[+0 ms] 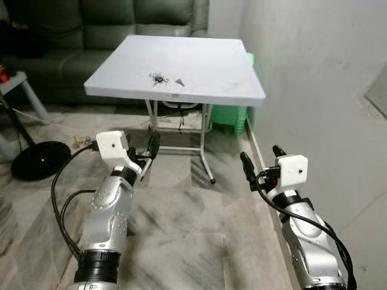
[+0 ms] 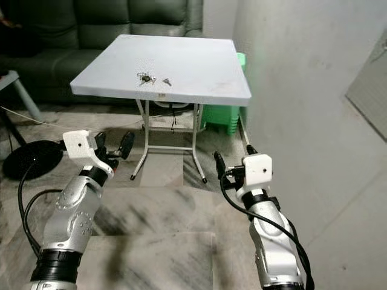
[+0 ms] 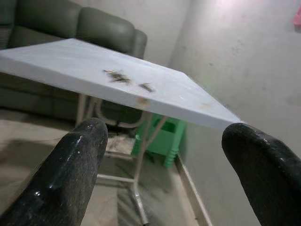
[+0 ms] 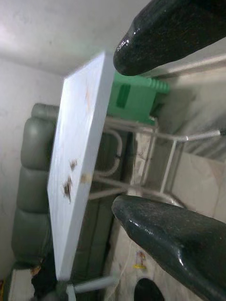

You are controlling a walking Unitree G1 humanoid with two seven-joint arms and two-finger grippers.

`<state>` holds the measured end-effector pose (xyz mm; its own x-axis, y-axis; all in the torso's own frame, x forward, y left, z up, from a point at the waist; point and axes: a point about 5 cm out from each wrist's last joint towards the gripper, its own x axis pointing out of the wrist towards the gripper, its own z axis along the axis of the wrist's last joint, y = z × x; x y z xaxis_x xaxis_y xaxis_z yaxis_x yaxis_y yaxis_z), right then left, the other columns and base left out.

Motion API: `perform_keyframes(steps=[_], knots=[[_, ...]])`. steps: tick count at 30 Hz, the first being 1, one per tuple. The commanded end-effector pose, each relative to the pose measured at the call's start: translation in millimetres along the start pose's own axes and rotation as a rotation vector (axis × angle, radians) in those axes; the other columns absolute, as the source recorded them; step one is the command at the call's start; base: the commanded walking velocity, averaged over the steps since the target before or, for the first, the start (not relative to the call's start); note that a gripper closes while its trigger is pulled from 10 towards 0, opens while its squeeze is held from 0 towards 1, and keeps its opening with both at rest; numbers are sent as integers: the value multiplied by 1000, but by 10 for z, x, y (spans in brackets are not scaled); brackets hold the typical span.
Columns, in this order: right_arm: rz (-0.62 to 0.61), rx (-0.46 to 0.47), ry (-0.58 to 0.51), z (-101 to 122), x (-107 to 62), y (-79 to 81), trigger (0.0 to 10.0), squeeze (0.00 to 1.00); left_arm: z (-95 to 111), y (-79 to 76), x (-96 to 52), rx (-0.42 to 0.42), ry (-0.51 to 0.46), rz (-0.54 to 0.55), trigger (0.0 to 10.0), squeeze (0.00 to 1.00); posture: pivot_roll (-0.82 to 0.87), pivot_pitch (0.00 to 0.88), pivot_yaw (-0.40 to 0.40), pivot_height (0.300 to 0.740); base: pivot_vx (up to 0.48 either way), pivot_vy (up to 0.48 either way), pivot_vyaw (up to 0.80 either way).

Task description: Hang keys on a hook

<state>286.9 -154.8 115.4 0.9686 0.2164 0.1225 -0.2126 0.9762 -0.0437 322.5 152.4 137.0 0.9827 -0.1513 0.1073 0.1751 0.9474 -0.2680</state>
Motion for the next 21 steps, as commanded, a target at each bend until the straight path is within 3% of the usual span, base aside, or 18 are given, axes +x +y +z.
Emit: perform_keyframes(steps=[1, 13, 21], knots=[[15, 1, -25, 68, 33, 37, 10000, 0, 38, 54, -3, 10, -11, 14, 10000, 0, -64, 0, -43, 740, 0, 476, 0], [16, 1, -25, 84, 27, 29, 10000, 0, 35, 60, 4, 7, -11, 27, 10000, 0, -65, 0, -44, 740, 0, 449, 0], [8, 2, -29, 103, 29, -1, 10000, 0, 35, 57, 19, -3, 7, 57, 10000, 0, -63, 0, -43, 740, 0, 0, 0]])
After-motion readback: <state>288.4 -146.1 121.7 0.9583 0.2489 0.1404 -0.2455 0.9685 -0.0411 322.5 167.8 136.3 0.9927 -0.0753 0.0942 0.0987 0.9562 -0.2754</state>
